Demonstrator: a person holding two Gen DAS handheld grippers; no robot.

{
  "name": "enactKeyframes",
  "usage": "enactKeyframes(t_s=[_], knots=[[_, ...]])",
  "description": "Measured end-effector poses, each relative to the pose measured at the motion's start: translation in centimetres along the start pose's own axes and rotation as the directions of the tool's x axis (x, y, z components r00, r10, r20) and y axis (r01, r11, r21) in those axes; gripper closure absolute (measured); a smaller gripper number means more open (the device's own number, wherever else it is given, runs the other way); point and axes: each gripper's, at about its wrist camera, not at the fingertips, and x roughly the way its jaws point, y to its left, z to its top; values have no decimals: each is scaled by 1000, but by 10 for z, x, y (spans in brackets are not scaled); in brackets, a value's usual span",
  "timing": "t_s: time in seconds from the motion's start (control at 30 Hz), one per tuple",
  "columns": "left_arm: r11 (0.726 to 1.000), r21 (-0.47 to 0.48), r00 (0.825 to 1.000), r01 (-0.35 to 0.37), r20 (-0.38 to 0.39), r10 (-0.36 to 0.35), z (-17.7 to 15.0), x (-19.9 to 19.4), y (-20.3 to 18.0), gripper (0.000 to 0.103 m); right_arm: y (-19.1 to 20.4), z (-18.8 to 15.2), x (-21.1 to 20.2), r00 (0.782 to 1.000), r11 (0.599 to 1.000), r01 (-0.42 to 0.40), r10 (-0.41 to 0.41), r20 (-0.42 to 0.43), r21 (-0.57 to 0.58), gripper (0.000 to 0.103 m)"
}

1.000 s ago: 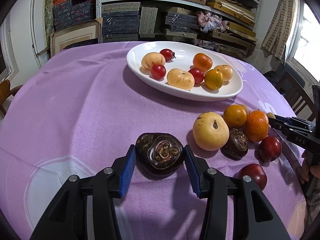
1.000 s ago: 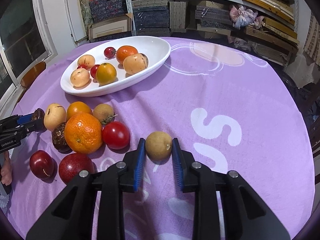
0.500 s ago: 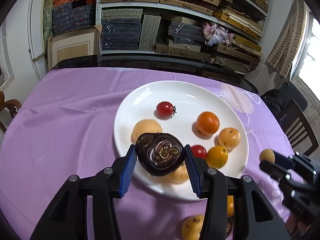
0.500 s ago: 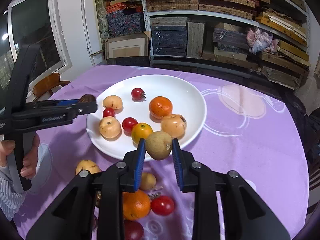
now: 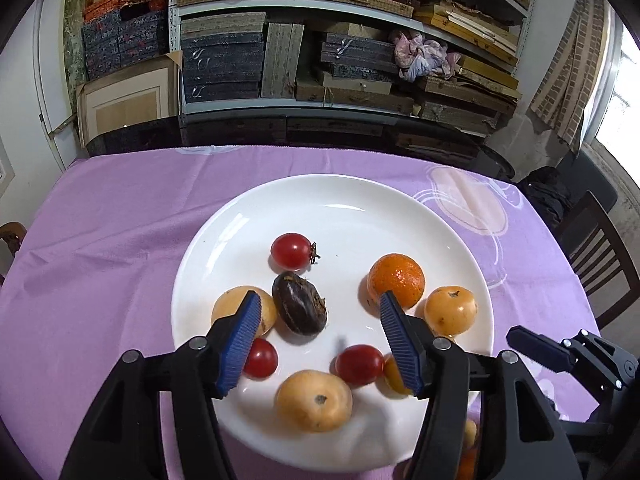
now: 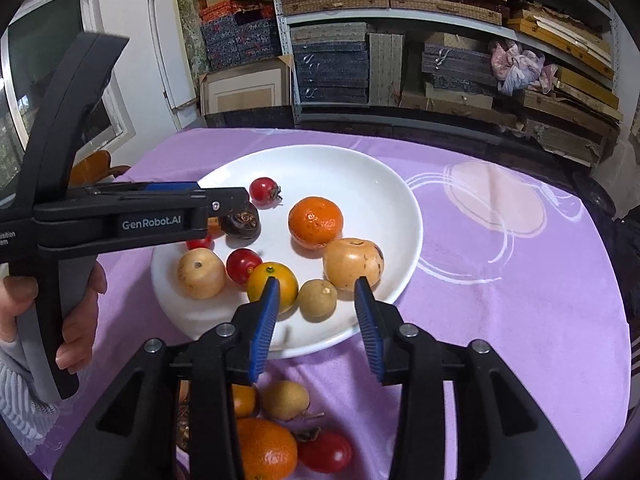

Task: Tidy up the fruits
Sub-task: 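Carry both fruits onto the white plate and open both tools, then grasp a dark red apple with the left tool while the right tool grasps a red apple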

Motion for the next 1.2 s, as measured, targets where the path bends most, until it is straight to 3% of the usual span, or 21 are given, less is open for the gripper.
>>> enactKeyframes(t_s=[0.07,0.13,0.33,0.43,0.6,0.9,1.03,1.2], knots=[[1000,10,1000,-9,15,9,-9,-18,3,37,-2,-6,-25,999,1000,7,-7,49,6,38],[999,28,998,-39,45,38,-26,-40,5,29,-5,-19,-51,995,1000,12,-13,101,11,29],[996,58,996,-63,64,59,-101,-87,5,28,-10,-75,-110,966,997,73,-80,244,36,5],[996,74,997,-53,62,48,-139,-99,-5,28,-20,-102,-119,956,992,104,-121,268,78,4],[988,145,997,-52,71,42,-177,-106,-33,28,-42,-108,-124,960,984,106,-139,244,143,4],[976,217,998,-31,51,20,-186,-91,-71,27,-86,-113,-123,971,946,35,-108,212,322,4],[965,256,998,-59,41,50,-191,-78,-78,27,-100,-116,-117,981,925,1,-75,180,381,4],[970,226,996,-88,38,82,-194,-71,-63,15,-107,-118,-117,981,912,-13,-68,182,411,4]])
